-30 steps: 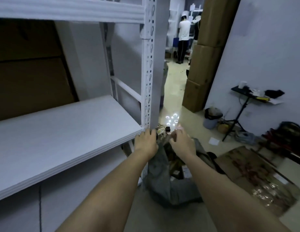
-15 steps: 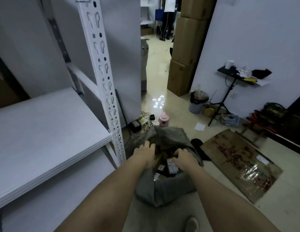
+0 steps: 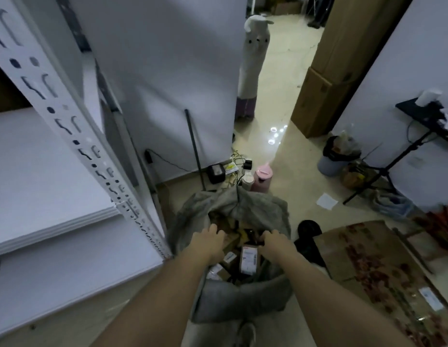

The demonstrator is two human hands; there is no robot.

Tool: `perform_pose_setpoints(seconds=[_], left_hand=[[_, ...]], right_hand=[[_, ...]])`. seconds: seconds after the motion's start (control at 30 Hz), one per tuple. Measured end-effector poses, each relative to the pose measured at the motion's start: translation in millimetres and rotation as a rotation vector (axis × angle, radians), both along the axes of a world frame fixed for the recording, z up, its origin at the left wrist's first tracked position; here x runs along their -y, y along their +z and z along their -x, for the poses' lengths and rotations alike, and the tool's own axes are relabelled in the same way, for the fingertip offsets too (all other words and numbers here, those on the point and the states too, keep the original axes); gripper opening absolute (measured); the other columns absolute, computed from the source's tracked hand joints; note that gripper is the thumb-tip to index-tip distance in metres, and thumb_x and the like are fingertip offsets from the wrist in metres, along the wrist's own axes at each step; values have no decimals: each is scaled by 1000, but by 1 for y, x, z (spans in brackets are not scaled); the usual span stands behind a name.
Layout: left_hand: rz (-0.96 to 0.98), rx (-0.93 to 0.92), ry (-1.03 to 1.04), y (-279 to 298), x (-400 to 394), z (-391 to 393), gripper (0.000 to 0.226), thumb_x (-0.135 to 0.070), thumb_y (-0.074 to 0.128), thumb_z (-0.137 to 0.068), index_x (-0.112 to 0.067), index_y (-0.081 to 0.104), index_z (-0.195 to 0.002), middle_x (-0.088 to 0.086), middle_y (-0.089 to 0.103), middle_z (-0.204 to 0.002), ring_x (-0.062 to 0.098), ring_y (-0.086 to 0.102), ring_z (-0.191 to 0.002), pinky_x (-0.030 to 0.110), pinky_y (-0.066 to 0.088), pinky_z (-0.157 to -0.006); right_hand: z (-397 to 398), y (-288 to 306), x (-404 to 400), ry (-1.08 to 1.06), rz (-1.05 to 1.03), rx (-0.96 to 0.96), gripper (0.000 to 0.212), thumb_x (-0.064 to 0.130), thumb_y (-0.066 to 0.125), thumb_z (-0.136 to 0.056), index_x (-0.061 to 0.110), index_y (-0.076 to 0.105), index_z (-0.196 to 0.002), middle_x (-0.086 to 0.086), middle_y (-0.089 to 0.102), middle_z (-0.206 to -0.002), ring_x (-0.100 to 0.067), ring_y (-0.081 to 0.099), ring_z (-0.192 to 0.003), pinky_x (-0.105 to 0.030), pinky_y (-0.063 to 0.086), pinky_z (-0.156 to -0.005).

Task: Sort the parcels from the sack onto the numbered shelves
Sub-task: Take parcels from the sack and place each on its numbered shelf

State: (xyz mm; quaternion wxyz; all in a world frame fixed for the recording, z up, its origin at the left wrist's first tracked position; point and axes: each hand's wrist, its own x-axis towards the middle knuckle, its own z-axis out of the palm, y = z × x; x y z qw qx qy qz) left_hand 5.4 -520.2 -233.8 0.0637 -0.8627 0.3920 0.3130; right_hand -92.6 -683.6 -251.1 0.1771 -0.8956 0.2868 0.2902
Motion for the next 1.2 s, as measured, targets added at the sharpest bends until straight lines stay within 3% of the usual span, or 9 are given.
perform_pose_setpoints(seconds=[0.23, 0.53, 0.77, 0.97, 1.2], left_hand=[[-161, 18, 31, -25, 4, -18, 53, -29, 49, -94, -10, 33, -141, 13, 35, -145, 31, 34, -133, 43, 32, -104], [-175, 100, -104, -84, 21, -61, 52, -27, 48, -95, -11, 35, -142, 13, 35, -145, 29, 32, -134, 43, 28, -107], [-286, 213, -352, -199, 60, -91, 62, -31, 46, -97, -8, 23, -150, 14, 23, -154, 31, 16, -144, 52, 6, -118], [-414, 293, -600, -306, 83, -107, 64, -44, 35, -100, -13, 15, -153, 11, 17, -159, 33, 5, -147, 55, -11, -114], [-565, 517, -542, -333, 37, -153, 75, -61, 10, -96, -11, 33, -147, 16, 22, -157, 38, -4, -146, 61, -31, -101]], right_hand=[[-27, -29, 6, 117, -71, -37, 40, 31, 42, -98, 12, 43, -134, -12, 42, -139, -31, 43, -125, -38, 39, -100], [-65, -82, 20, 108, -52, -42, 38, 34, 43, -99, 16, 43, -133, -7, 45, -134, -25, 46, -120, -35, 42, -96], [-113, -194, 38, 141, -71, -53, 34, 35, 43, -99, 16, 48, -127, -7, 47, -133, -26, 47, -119, -38, 43, -97], [-140, -302, 44, 199, -47, -25, 35, 30, 42, -98, 13, 45, -128, -10, 45, -134, -29, 47, -118, -36, 43, -87], [-164, -357, 31, 207, -87, -43, 47, 27, 43, -98, 11, 34, -142, -12, 41, -141, -31, 43, -125, -40, 41, -94]])
